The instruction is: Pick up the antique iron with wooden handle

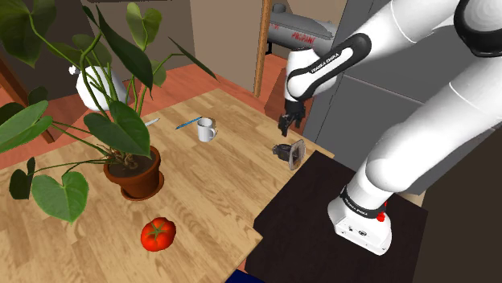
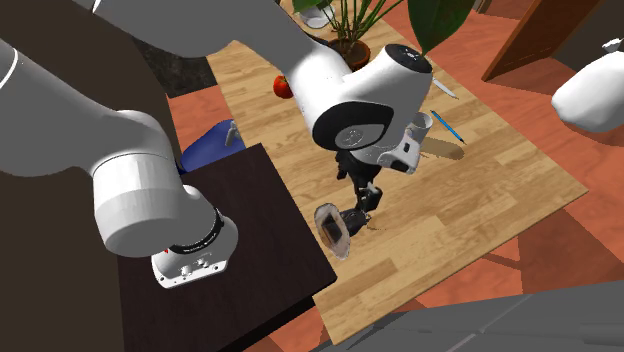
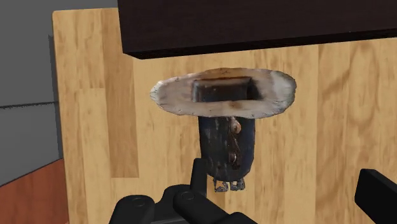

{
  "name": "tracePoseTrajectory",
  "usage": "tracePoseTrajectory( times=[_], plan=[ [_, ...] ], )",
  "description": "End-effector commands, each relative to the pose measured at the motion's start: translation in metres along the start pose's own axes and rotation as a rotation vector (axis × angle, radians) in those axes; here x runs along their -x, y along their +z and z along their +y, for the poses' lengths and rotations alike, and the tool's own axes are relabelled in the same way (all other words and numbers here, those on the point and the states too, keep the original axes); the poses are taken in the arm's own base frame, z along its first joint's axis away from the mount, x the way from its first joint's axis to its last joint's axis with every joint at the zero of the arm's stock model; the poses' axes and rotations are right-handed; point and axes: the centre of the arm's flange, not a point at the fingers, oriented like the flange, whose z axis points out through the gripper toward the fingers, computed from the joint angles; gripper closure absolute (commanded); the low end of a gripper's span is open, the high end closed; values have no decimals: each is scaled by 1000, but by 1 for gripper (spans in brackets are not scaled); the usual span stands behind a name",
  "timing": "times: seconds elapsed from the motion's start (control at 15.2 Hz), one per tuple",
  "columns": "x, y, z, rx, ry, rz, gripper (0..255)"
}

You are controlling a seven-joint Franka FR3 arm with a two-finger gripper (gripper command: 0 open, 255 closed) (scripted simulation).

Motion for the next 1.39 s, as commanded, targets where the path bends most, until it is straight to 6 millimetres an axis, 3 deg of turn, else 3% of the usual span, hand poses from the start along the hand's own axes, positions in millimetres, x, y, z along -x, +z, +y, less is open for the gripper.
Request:
tracePoseTrajectory(
  times=[0.0, 0.46, 1.06, 1.12, 1.32],
  plan=[
    [-10, 25, 6, -6, 4, -2, 0],
    [-43, 106, 25, -31, 16, -14, 0],
    [-48, 146, 24, -31, 16, -14, 0],
    [-48, 145, 24, -31, 15, -14, 255],
    [-48, 145, 25, -31, 15, -14, 255]
  ],
)
